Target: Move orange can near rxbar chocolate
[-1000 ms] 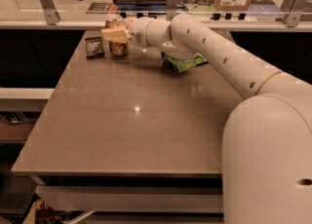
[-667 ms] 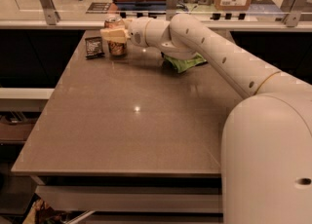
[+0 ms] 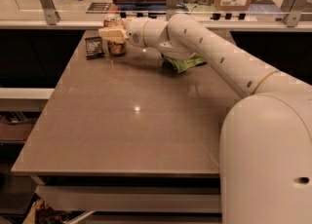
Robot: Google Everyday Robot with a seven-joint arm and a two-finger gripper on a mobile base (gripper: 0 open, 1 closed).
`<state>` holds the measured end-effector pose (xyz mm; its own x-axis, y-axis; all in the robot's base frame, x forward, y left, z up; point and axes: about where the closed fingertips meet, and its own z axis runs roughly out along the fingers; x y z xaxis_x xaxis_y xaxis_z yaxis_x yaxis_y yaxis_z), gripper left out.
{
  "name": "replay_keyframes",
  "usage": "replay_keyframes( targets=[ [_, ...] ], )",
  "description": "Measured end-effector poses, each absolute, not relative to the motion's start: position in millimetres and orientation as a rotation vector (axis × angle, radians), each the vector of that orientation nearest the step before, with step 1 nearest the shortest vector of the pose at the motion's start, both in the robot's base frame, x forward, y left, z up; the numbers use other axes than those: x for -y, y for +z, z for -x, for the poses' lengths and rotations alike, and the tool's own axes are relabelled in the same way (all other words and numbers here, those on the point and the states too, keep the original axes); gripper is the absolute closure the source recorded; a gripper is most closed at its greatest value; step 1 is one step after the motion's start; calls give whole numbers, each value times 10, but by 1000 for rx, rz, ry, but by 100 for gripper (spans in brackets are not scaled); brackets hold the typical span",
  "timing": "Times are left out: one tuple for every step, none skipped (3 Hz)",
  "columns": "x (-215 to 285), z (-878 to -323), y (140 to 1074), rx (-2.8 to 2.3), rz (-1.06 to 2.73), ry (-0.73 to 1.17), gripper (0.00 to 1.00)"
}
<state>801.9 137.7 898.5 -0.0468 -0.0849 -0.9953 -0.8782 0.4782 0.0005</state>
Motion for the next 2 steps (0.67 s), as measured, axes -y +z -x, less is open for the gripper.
replay_keyframes(
  targets=[
    [-1405,-8013,8982,-1489,887,807,0],
    [-1406,-8012,8982,-1489,887,807,0]
  ],
)
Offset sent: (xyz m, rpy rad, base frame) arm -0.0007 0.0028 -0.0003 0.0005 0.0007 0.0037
